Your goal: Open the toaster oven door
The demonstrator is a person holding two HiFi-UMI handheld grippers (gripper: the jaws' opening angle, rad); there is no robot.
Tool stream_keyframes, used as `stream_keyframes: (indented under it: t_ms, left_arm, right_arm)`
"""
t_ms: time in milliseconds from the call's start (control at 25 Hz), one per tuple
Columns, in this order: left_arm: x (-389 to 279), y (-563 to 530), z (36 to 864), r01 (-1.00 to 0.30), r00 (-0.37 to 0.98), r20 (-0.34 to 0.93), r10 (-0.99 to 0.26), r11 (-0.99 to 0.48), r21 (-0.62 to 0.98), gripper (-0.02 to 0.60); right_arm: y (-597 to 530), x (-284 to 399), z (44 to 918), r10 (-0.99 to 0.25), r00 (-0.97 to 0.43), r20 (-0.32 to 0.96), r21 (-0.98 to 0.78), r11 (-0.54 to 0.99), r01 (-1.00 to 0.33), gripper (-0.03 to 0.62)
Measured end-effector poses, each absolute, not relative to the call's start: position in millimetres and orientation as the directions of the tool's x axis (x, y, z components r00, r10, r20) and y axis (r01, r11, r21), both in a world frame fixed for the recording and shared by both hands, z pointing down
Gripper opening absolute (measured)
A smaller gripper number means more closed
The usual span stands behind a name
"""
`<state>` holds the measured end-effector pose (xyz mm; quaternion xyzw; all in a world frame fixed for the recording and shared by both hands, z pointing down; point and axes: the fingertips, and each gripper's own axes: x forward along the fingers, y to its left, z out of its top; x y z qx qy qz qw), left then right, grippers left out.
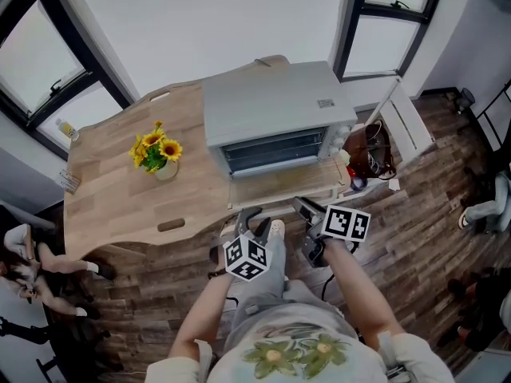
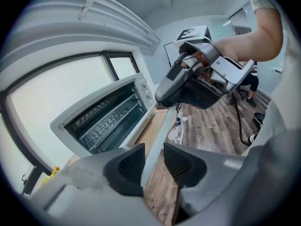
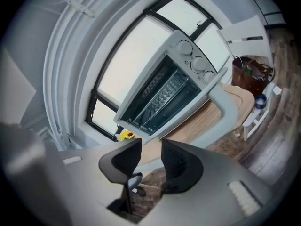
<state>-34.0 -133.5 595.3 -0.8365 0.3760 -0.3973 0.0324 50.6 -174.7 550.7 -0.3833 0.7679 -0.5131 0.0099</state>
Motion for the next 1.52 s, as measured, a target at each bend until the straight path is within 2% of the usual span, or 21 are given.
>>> stream_keyframes:
  t_ms: [160, 240, 840, 1240, 1520]
  left_arm:
    - [-33.1, -128.8, 601.2, -0.595, 0.404, 0.65, -0.644, -0.724, -0.348, 0.129]
    - [-32.5, -127.7, 603.7, -0.597, 0.403, 0.651, -0.643, -0.724, -0.345, 0.129]
    - [-41.1, -111.3, 594.7, -0.673, 0.437, 0.64, -0.632, -0.702, -0.234, 0.129]
    - [-76.7, -96.0, 572.5, -0.806, 0.421, 0.578, -0.699, -0.581, -0.116, 0.129]
    - [-103.5, -94.5, 567.8, -0.846, 0.371, 0.572, -0.732, -0.521, -0.117, 0.12]
  right_arm:
    - [-178.9, 56.8, 555.8, -0.627, -0.696, 0.349, -0.841, 0.117, -0.527, 0.13]
    - [-179.9, 58.4, 558.0, -0.63, -0.693, 0.351, -0.843, 0.11, -0.527, 0.098]
    - [-177.7, 58.7, 560.6, -0.625, -0.7, 0.345, -0.834, 0.137, -0.534, 0.098]
    - [-175.2, 60.1, 564.0, -0.632, -0.699, 0.336, -0.836, 0.142, -0.53, 0.095]
    - [-163.0, 61.8, 578.1, -0.62, -0.691, 0.371, -0.826, 0.119, -0.551, 0.091]
